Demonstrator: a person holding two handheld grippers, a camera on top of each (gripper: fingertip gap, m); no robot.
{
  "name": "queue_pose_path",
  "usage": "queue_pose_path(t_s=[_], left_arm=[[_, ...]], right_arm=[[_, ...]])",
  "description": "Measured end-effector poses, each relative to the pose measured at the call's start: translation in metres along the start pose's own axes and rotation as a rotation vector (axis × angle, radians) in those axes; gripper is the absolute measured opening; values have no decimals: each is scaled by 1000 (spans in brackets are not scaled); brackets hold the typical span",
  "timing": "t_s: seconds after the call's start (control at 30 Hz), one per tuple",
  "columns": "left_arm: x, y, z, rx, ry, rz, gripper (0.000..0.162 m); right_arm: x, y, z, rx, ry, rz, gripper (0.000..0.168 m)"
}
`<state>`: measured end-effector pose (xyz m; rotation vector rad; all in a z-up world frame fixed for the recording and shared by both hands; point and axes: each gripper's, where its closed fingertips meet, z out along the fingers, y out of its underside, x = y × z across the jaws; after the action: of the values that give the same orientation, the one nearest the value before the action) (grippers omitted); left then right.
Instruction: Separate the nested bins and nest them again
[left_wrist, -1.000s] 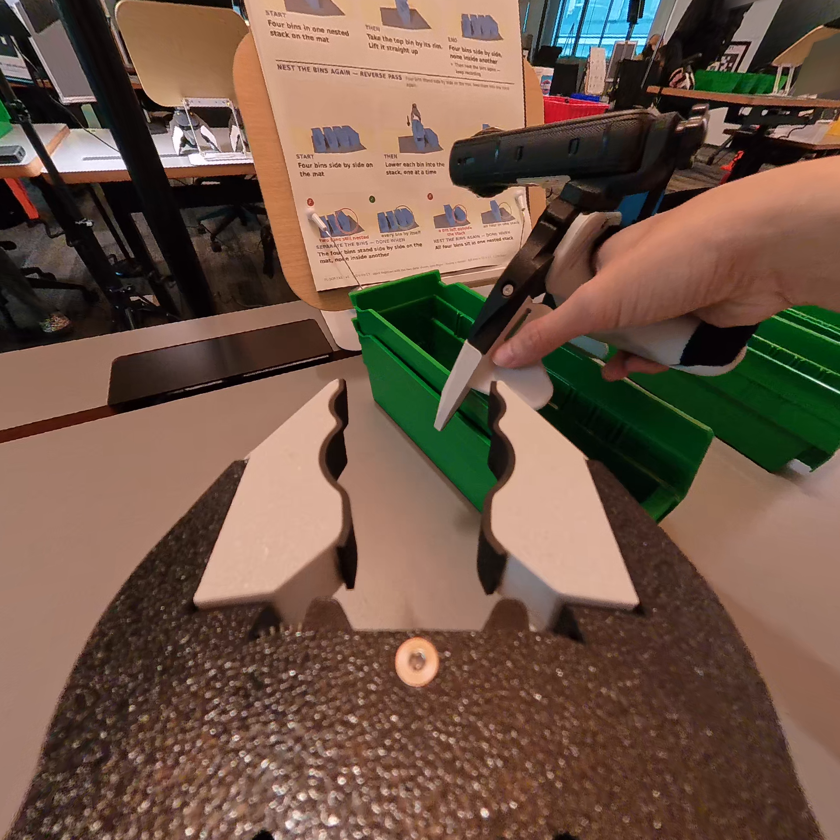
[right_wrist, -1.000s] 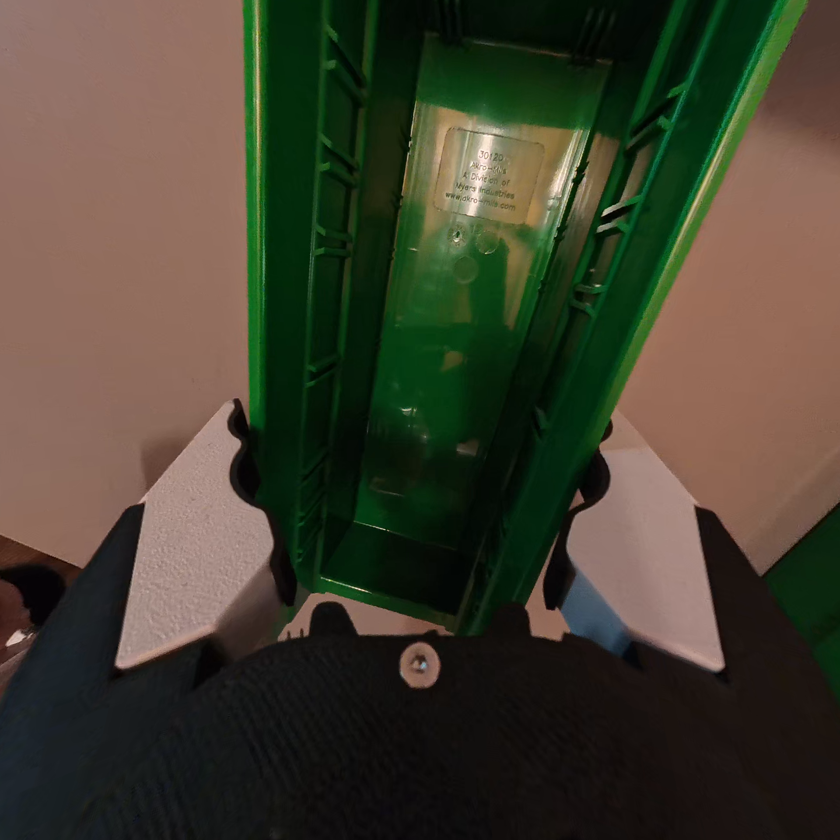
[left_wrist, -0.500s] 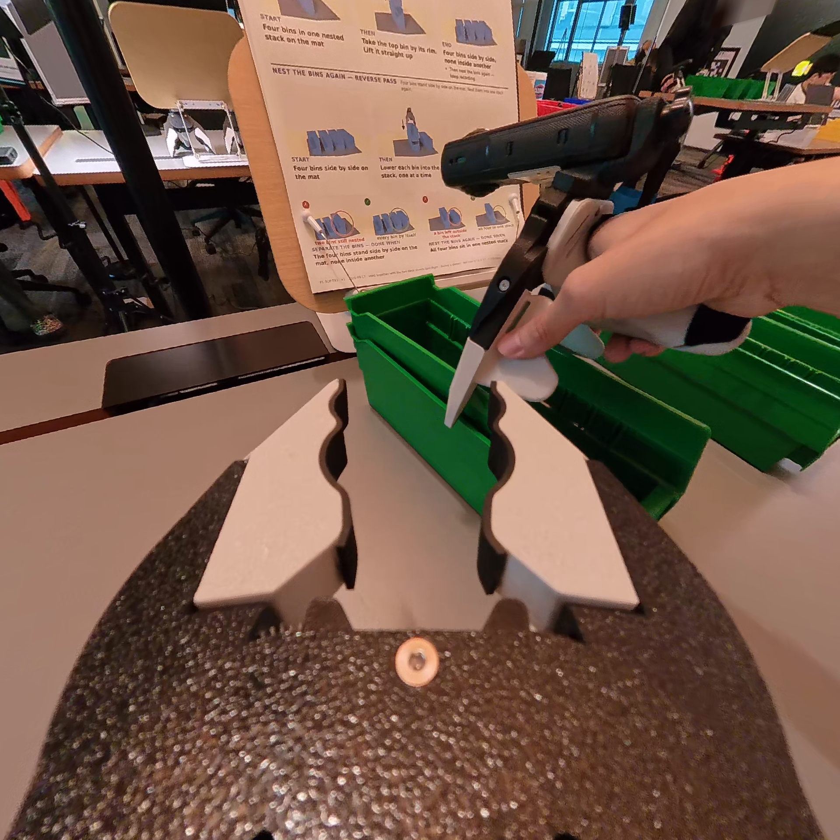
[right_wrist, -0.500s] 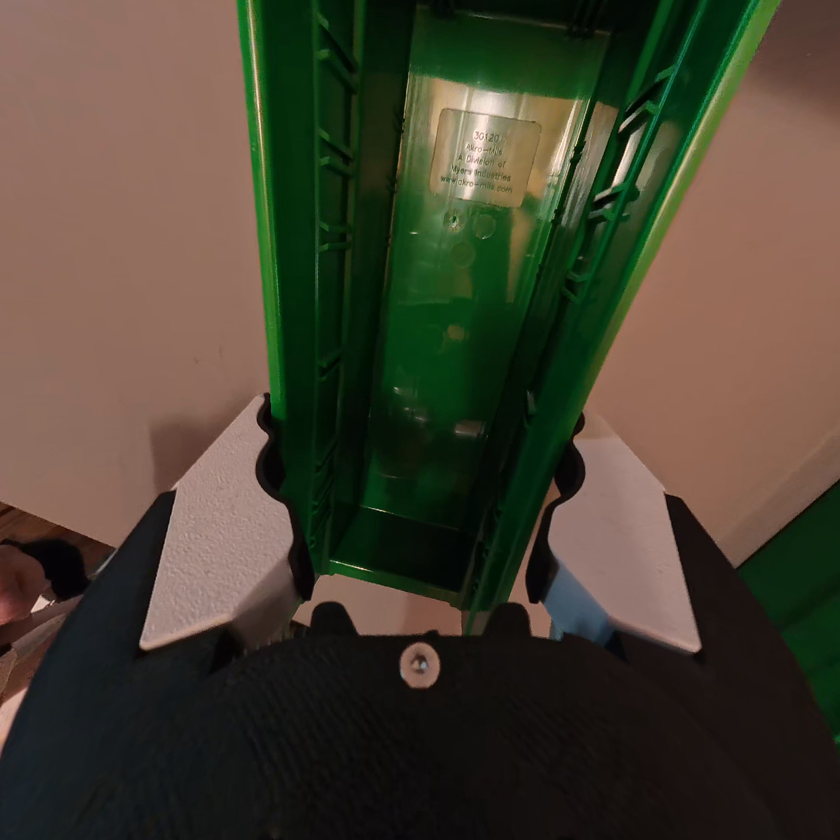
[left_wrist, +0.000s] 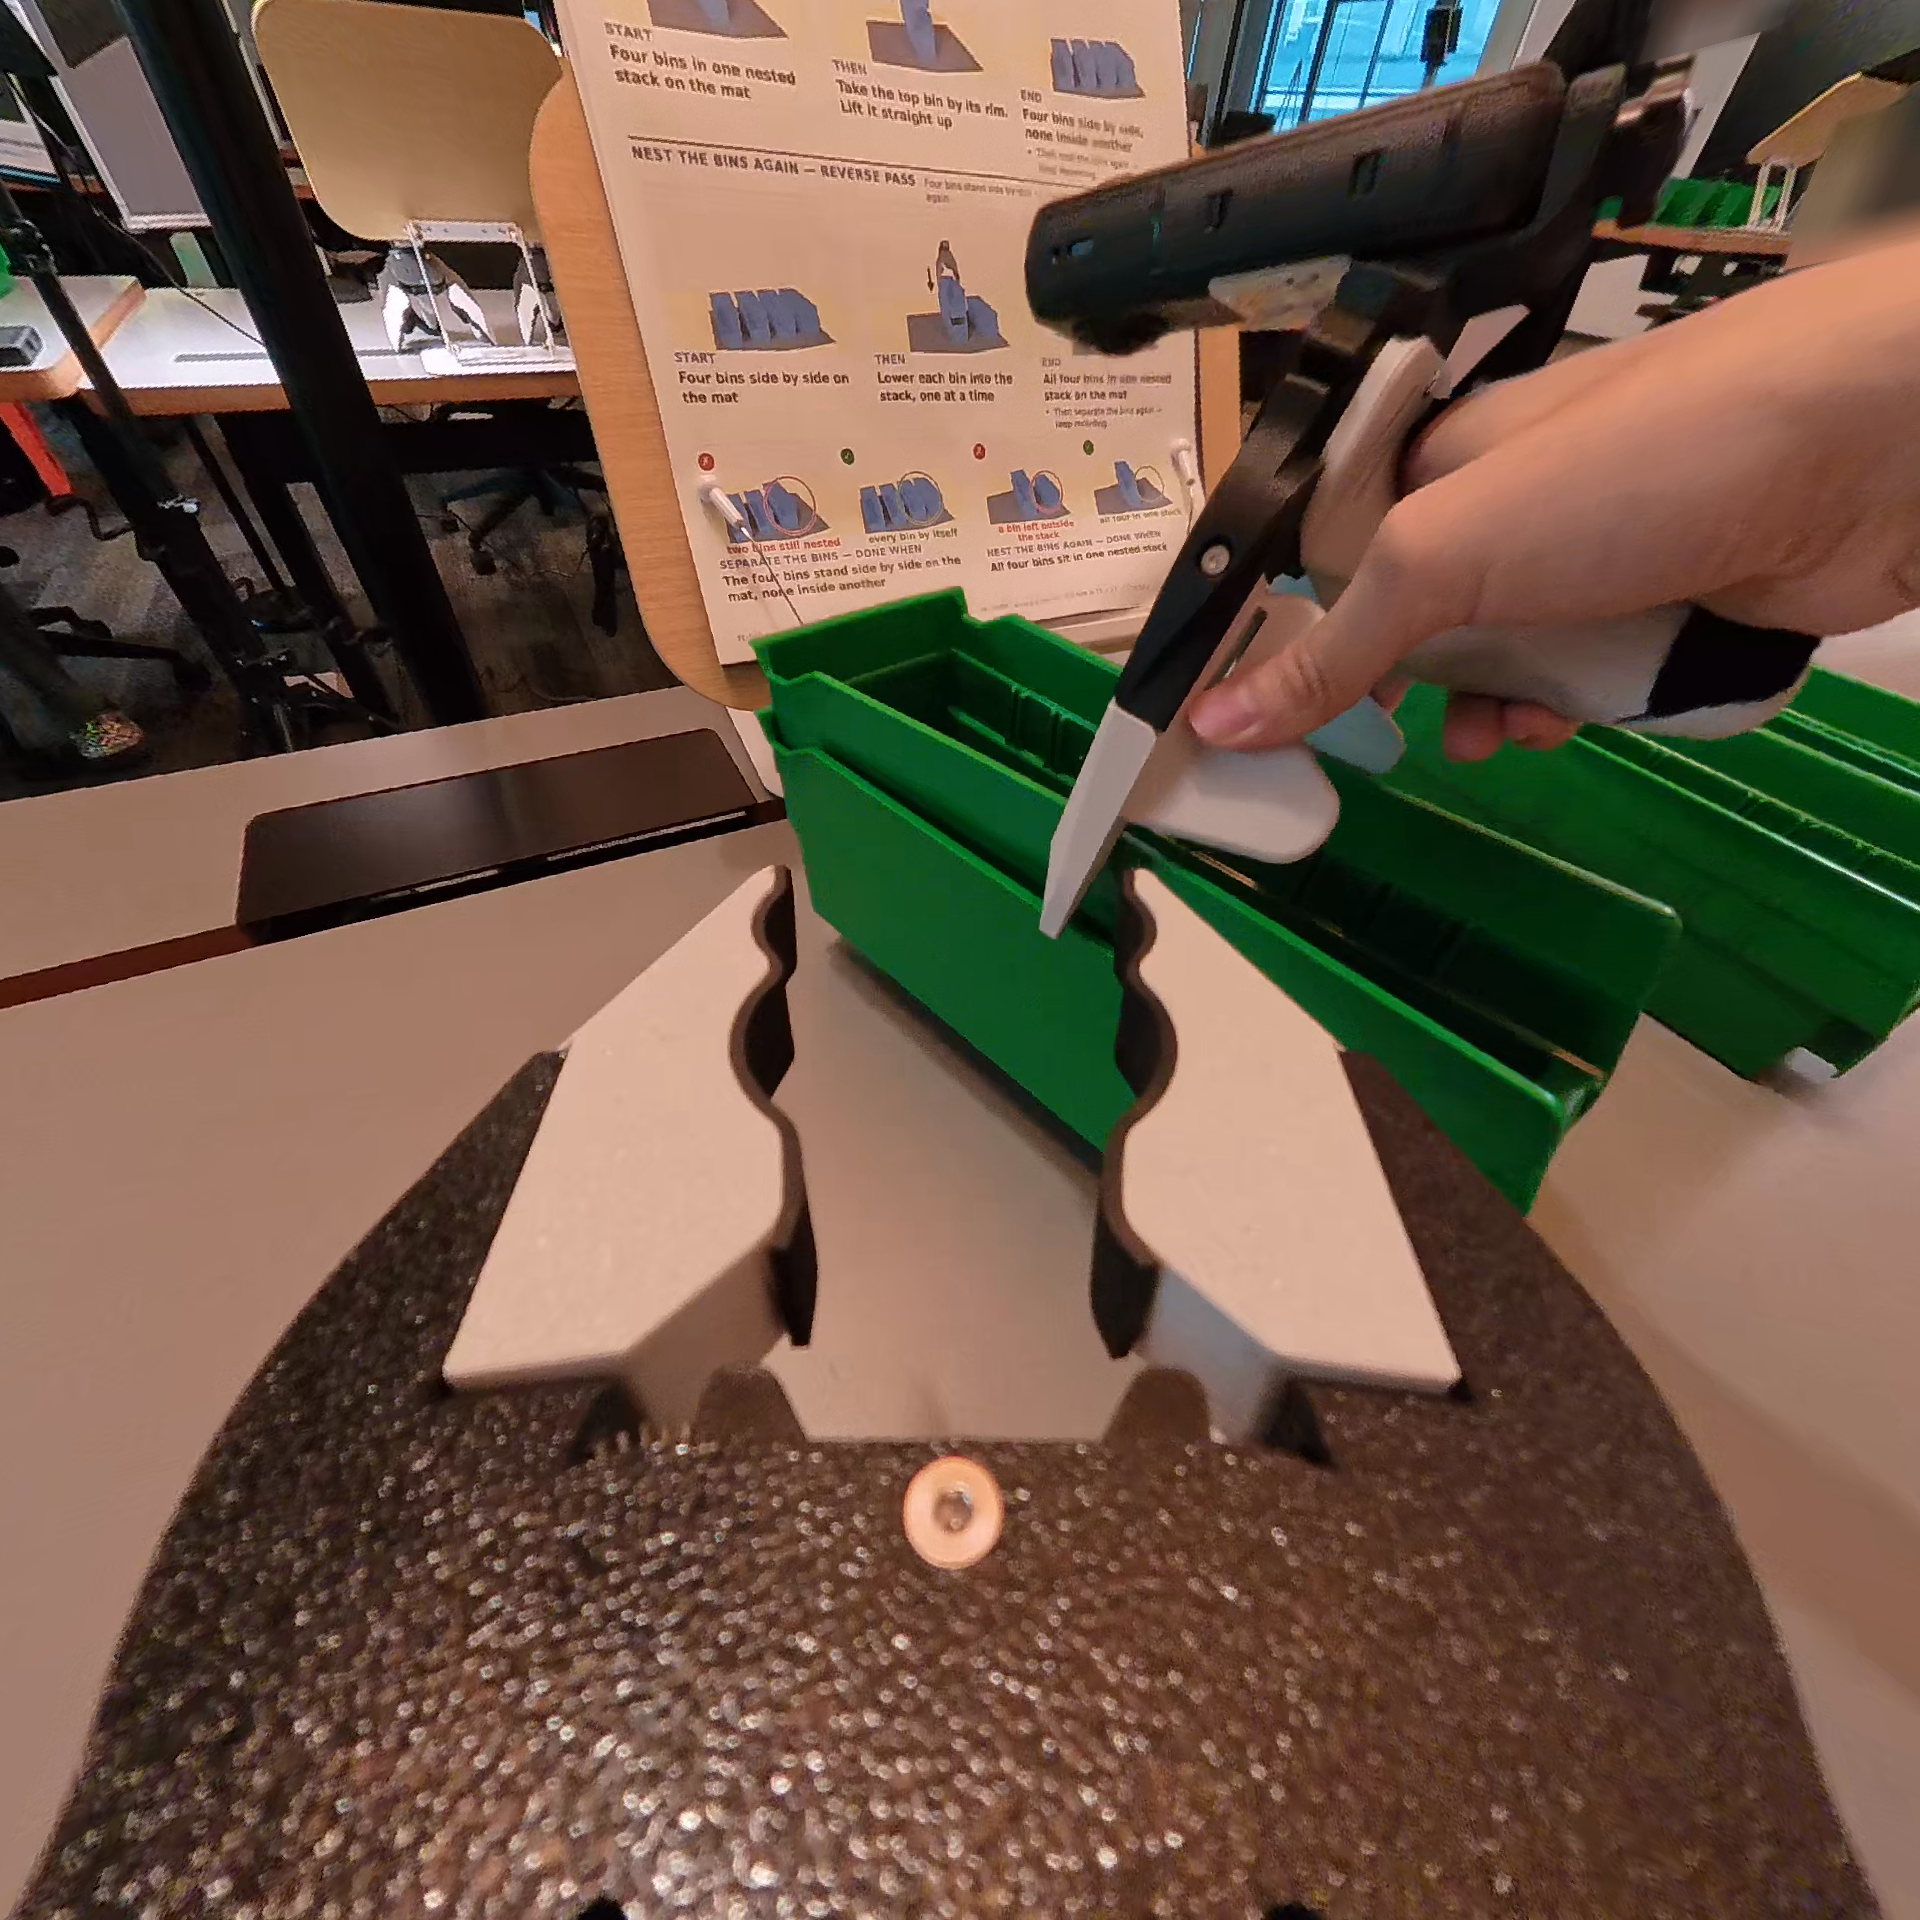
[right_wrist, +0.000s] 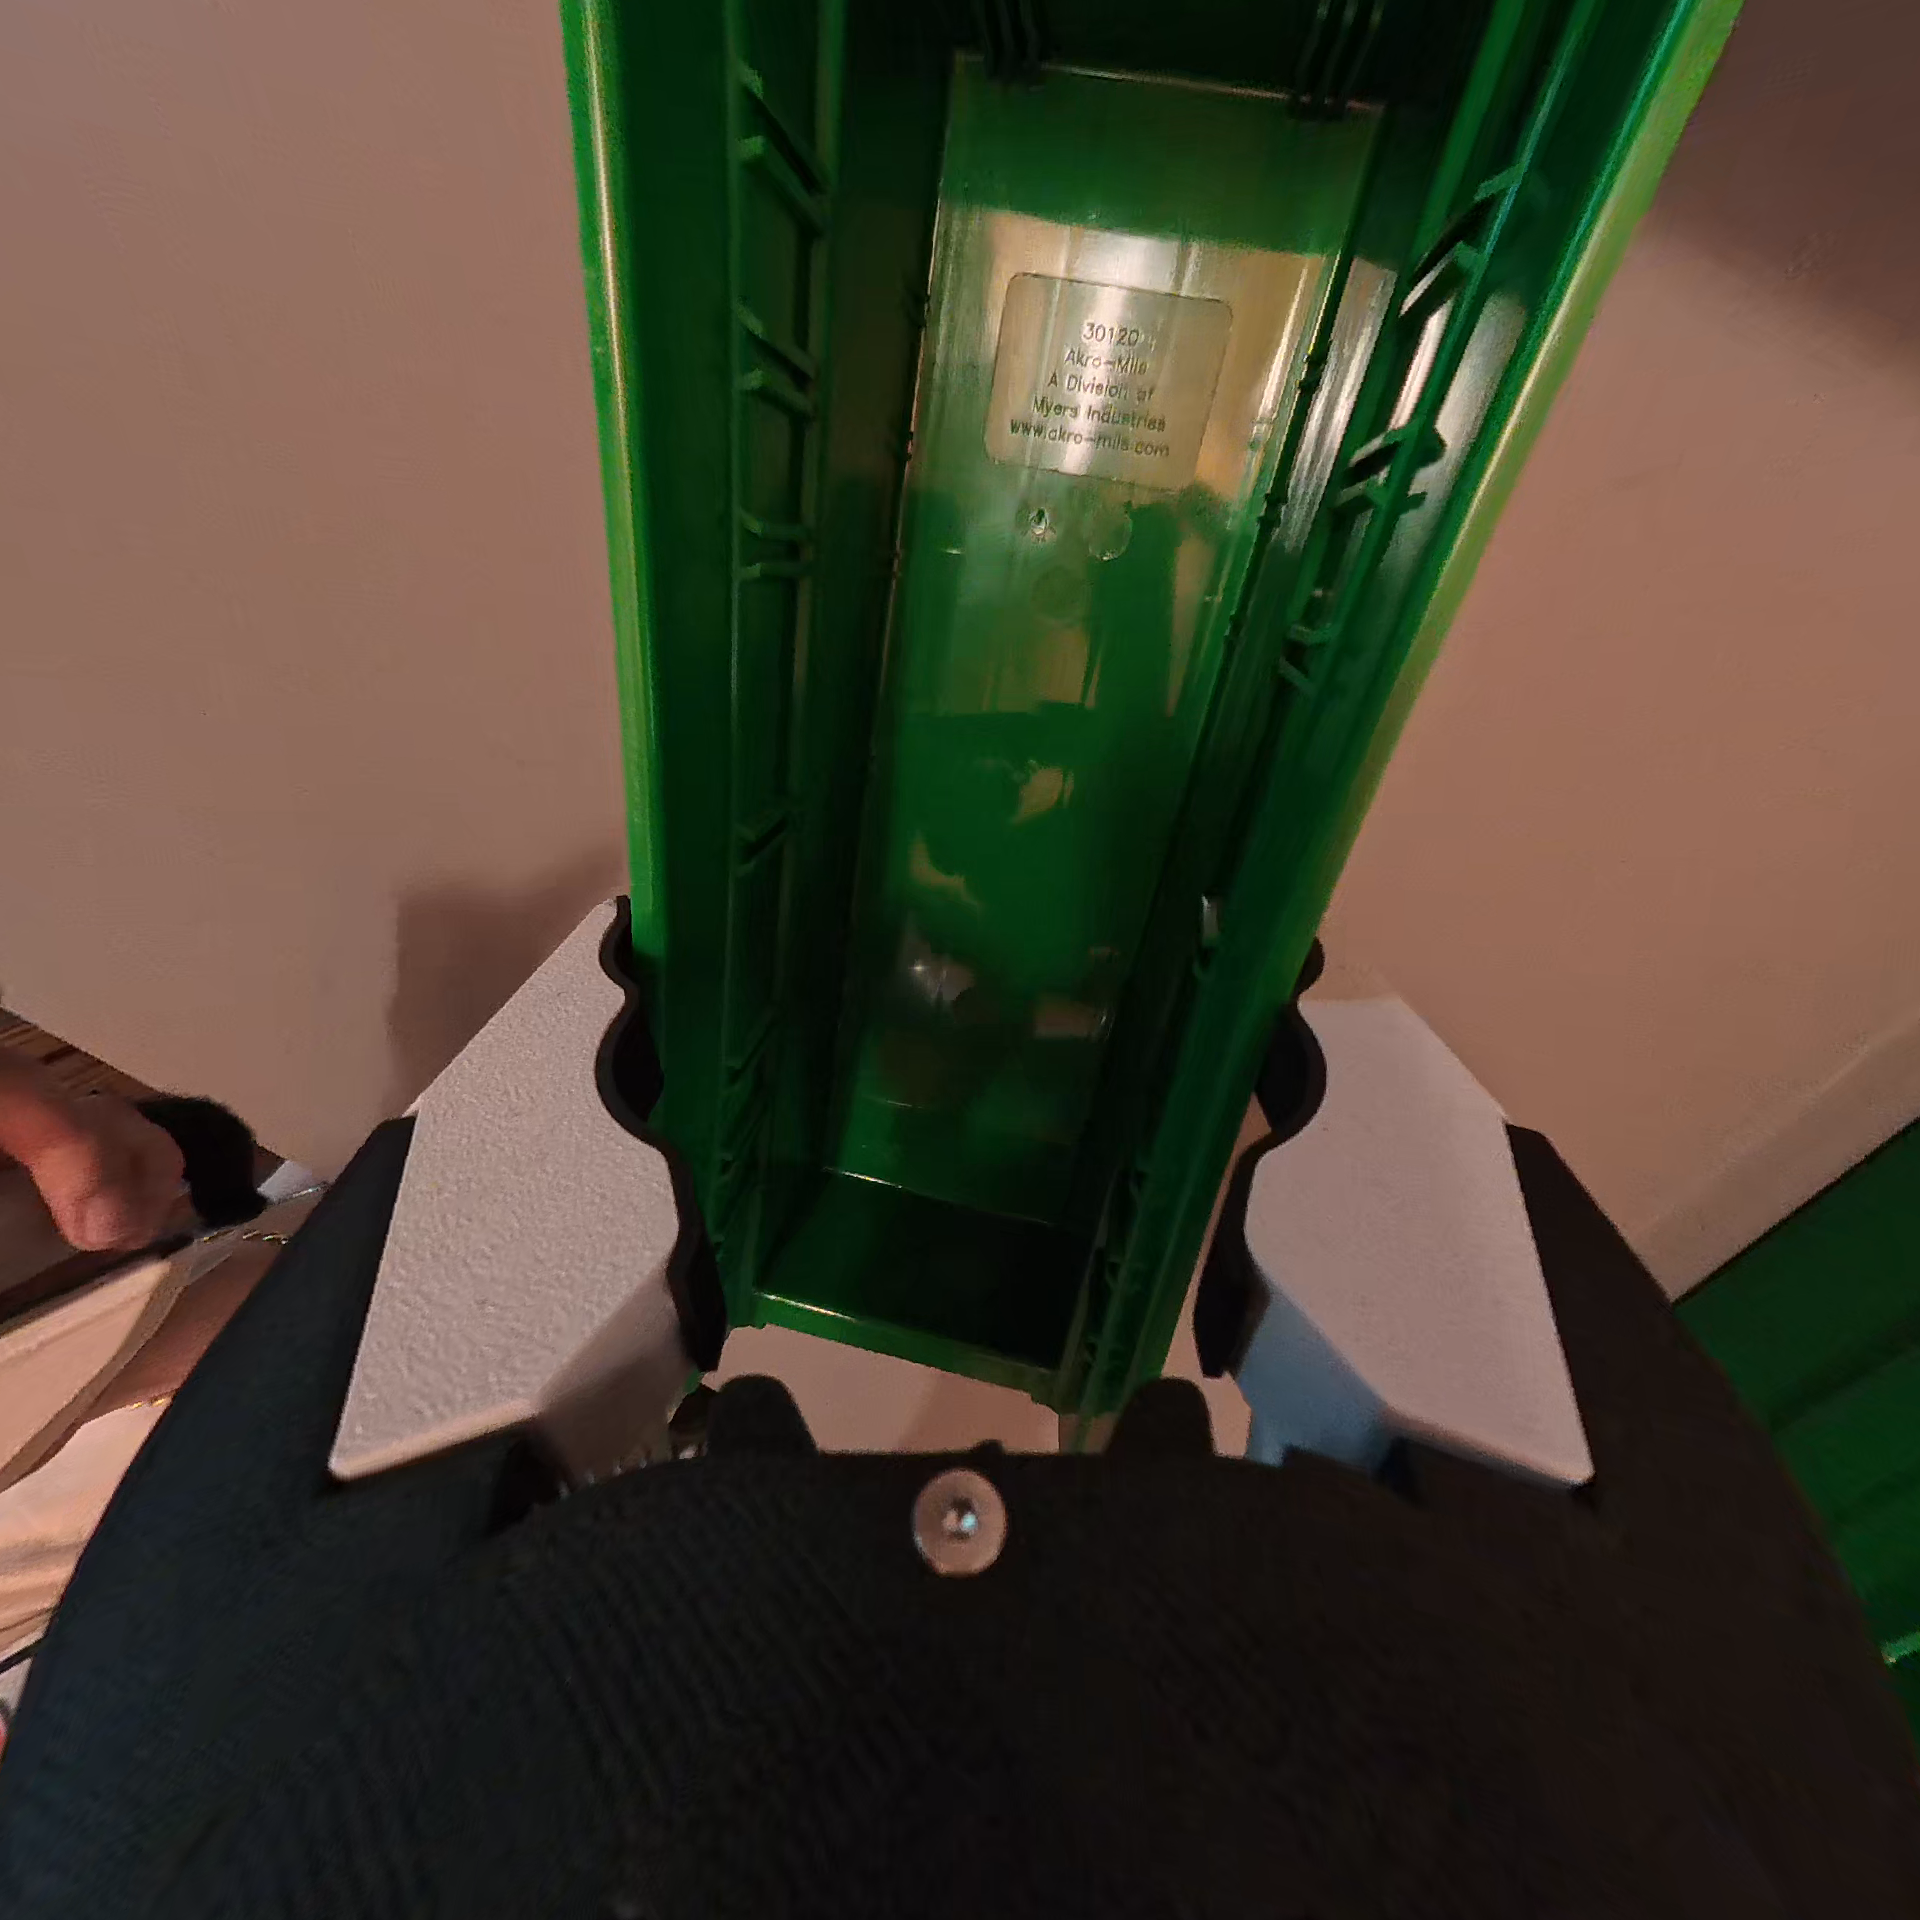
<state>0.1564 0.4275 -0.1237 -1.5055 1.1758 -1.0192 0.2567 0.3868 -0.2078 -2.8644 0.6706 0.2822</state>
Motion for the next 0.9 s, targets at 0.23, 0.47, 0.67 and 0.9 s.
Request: queue_pose_path(t_s=[0.23,0.47,0.67,0.9], left_arm=[[4,0,0,-3,12,6,60],[9,8,7,-36,21,-3,61],[22,7,10,-38,25,58,61],[15,5,8,-30,12,26,61]], right_arm=[[0,4,3,-25,0,-17,120],[5,14,12,-55,10,-7,122],[8,18,14,-44,8,-19,121],[4,17,10,-22,-35,-32,121]])
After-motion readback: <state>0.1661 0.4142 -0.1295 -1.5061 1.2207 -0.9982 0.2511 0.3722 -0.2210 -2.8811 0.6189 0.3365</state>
